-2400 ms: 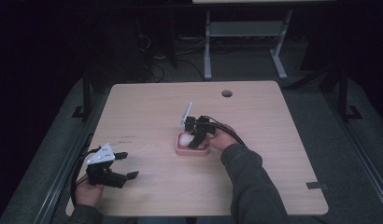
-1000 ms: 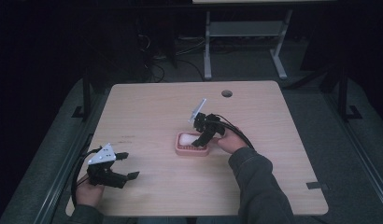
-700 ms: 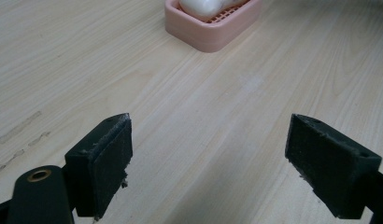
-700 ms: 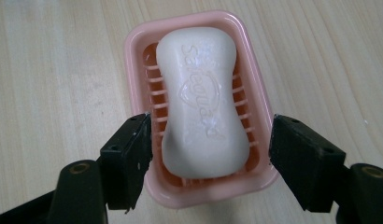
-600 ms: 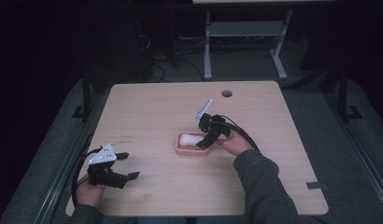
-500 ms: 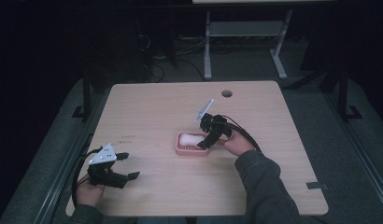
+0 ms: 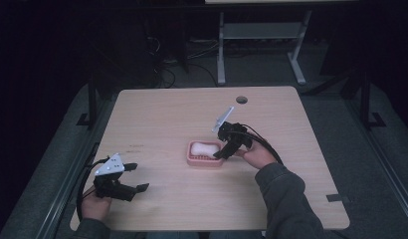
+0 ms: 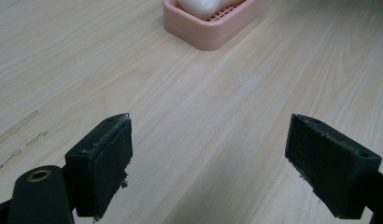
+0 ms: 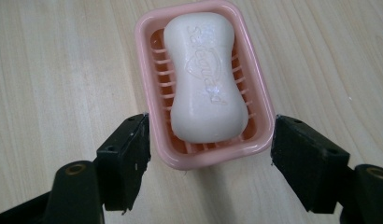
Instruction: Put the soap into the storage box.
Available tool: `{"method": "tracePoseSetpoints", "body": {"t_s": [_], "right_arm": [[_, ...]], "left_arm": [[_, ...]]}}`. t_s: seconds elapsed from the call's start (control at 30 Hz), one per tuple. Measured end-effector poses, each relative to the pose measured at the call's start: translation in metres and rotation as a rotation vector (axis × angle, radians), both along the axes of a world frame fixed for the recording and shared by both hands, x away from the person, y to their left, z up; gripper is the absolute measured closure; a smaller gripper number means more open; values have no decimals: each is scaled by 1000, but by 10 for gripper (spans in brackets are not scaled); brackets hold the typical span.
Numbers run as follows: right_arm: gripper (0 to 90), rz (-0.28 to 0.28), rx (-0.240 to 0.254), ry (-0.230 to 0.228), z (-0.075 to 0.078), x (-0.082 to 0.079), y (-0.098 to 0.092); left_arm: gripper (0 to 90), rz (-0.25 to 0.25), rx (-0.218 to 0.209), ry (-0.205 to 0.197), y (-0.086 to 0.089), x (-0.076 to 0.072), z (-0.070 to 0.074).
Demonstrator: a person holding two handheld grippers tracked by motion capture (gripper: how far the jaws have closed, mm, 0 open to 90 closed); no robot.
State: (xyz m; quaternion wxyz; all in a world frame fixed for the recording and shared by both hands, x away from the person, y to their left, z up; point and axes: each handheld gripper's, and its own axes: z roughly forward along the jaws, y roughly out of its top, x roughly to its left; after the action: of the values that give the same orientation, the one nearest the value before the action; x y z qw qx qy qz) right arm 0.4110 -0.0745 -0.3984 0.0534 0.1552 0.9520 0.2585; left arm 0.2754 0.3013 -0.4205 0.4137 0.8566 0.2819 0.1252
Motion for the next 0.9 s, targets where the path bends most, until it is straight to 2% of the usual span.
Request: {"method": "tracePoseSetpoints", "body": {"t_s": [0.17, 0.2, 0.37, 0.6, 0.83, 0.9], "right_arm": [[277, -6, 7, -6, -1, -3, -4], [278, -12, 3, 9, -1, -3, -6], [278, -13, 5, 16, -1, -5, -9], [281, -9, 11, -16, 3, -11, -14], [280, -29, 22, -3, 0, -15, -25], [277, -33, 10, 4, -1, -16, -28]], "left_arm": [[148, 3, -4, 1, 0, 0, 0], [148, 3, -4, 1, 0, 0, 0], [148, 3, -1, 1, 0, 0, 0], [148, 3, 0, 1, 0, 0, 0], [148, 2, 2, 0, 0, 0, 0], [148, 2, 1, 0, 0, 0, 0]]}}
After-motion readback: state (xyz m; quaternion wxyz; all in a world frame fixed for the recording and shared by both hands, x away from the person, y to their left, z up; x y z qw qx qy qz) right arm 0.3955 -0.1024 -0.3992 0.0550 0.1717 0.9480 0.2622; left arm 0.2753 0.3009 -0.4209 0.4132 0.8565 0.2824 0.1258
